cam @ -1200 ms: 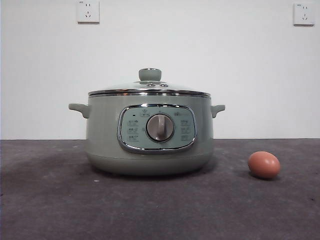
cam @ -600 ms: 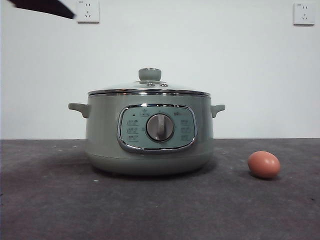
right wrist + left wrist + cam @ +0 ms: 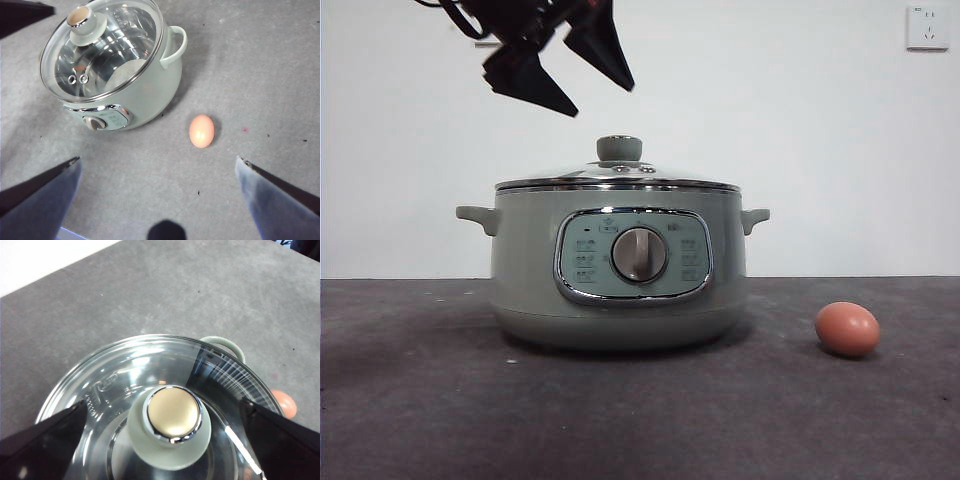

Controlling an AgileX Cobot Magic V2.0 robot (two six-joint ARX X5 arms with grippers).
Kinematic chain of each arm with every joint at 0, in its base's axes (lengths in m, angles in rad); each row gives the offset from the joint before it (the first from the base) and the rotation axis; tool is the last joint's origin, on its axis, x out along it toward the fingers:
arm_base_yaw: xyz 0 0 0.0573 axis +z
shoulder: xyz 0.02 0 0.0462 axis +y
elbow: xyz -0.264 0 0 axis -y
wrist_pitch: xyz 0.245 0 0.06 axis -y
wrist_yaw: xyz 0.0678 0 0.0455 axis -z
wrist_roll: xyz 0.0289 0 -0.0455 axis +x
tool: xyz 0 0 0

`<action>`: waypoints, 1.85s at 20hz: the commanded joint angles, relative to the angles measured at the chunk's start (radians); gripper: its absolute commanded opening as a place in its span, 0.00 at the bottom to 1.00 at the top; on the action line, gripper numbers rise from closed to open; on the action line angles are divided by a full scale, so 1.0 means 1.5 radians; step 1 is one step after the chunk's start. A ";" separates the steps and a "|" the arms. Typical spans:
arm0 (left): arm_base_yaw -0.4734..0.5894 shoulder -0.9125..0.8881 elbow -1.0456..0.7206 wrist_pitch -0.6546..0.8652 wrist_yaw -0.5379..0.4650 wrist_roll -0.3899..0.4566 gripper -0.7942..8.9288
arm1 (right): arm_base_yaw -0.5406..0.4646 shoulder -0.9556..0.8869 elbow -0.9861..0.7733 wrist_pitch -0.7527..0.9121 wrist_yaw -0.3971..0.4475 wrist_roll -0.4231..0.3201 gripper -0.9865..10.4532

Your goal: Pick up the egg,open the lid,put the egg in the pot,close the lid

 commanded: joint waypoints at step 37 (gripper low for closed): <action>-0.024 0.090 0.000 -0.014 -0.020 0.001 0.07 | 0.001 0.029 0.003 0.016 -0.002 -0.002 0.55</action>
